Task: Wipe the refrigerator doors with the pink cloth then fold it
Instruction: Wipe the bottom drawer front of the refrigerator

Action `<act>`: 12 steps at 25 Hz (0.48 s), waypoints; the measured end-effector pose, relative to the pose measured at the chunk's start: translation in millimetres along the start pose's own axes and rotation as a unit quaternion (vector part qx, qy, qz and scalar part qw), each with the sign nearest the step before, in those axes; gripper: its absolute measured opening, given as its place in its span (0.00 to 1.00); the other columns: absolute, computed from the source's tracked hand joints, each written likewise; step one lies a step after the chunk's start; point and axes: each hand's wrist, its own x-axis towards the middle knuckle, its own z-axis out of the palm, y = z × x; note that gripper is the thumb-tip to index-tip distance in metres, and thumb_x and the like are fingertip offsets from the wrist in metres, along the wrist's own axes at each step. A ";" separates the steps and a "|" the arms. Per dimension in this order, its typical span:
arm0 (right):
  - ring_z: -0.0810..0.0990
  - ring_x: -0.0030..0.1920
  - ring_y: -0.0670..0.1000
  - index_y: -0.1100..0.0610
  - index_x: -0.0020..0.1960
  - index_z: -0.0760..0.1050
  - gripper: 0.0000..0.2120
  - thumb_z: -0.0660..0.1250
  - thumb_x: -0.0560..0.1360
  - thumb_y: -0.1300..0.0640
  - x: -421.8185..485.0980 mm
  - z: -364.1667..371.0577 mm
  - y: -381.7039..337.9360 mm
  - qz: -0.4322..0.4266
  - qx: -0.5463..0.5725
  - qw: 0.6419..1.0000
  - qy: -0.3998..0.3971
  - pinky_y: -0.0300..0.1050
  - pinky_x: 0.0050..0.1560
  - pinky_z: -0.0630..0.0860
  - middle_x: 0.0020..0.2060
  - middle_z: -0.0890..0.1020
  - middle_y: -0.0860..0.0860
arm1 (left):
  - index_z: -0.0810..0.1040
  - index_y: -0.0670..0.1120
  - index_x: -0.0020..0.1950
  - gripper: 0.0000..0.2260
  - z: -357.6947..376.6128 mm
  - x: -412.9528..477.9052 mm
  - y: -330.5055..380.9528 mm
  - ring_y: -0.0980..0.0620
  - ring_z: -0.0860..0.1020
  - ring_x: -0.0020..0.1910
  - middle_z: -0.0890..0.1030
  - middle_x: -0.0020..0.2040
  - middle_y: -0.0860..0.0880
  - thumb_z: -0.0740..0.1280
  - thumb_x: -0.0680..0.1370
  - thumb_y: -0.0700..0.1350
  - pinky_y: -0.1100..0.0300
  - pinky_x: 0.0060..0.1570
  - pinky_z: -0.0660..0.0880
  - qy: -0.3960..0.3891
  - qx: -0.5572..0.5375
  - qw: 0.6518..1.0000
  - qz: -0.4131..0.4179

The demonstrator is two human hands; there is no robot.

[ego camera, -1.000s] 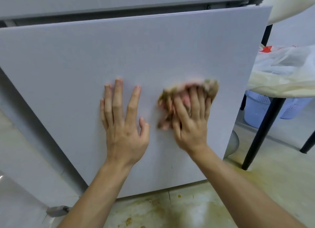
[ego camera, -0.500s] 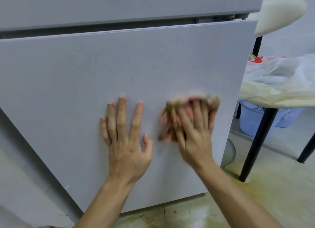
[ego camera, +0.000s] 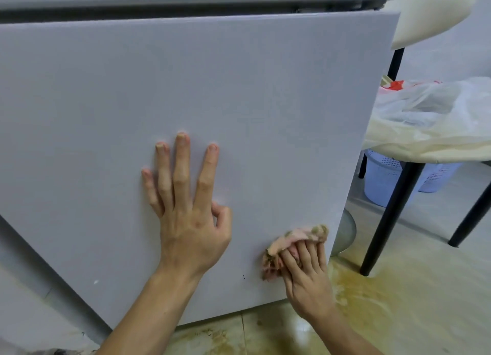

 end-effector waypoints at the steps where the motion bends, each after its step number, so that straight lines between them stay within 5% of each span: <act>1: 0.49 0.85 0.54 0.46 0.80 0.62 0.21 0.52 0.88 0.48 -5.7 -1.5 4.8 0.001 -0.010 1.000 -0.013 0.60 0.84 0.45 0.86 0.49 0.48 | 0.64 0.43 0.82 0.41 0.3 -0.1 -0.2 0.33 0.51 0.83 0.53 0.84 0.39 0.69 0.69 0.34 0.33 0.81 0.45 0.000 0.001 1.000 -0.001; 4: 0.46 0.85 0.53 0.46 0.80 0.62 0.25 0.58 0.83 0.51 25.6 -15.7 4.0 0.036 0.021 0.999 0.007 0.62 0.84 0.43 0.85 0.45 0.47 | 0.64 0.42 0.82 0.40 -1.0 -1.4 2.9 0.32 0.51 0.83 0.53 0.84 0.39 0.69 0.69 0.33 0.32 0.80 0.46 0.008 -0.002 1.000 -0.005; 7: 0.43 0.85 0.56 0.44 0.84 0.53 0.31 0.58 0.84 0.53 113.5 -47.3 -0.4 0.111 0.112 0.977 0.141 0.61 0.83 0.39 0.85 0.45 0.54 | 0.65 0.45 0.82 0.40 3.2 -3.7 13.2 0.35 0.49 0.84 0.54 0.84 0.39 0.69 0.69 0.34 0.34 0.81 0.45 -0.008 -0.018 1.000 0.004; 9: 0.49 0.84 0.66 0.51 0.84 0.54 0.27 0.55 0.86 0.54 177.8 -76.7 9.1 0.132 0.133 0.955 0.231 0.67 0.82 0.43 0.82 0.53 0.68 | 0.66 0.48 0.82 0.40 7.5 -7.6 20.5 0.37 0.48 0.84 0.55 0.84 0.39 0.70 0.69 0.35 0.35 0.81 0.44 -0.024 -0.028 0.999 0.026; 12: 0.53 0.82 0.72 0.58 0.81 0.58 0.24 0.56 0.86 0.59 216.2 -95.0 23.0 0.157 0.167 0.933 0.278 0.74 0.79 0.53 0.80 0.55 0.72 | 0.68 0.49 0.81 0.40 11.4 -8.3 18.1 0.42 0.45 0.85 0.55 0.84 0.41 0.70 0.69 0.35 0.36 0.81 0.44 -0.026 -0.027 0.998 0.040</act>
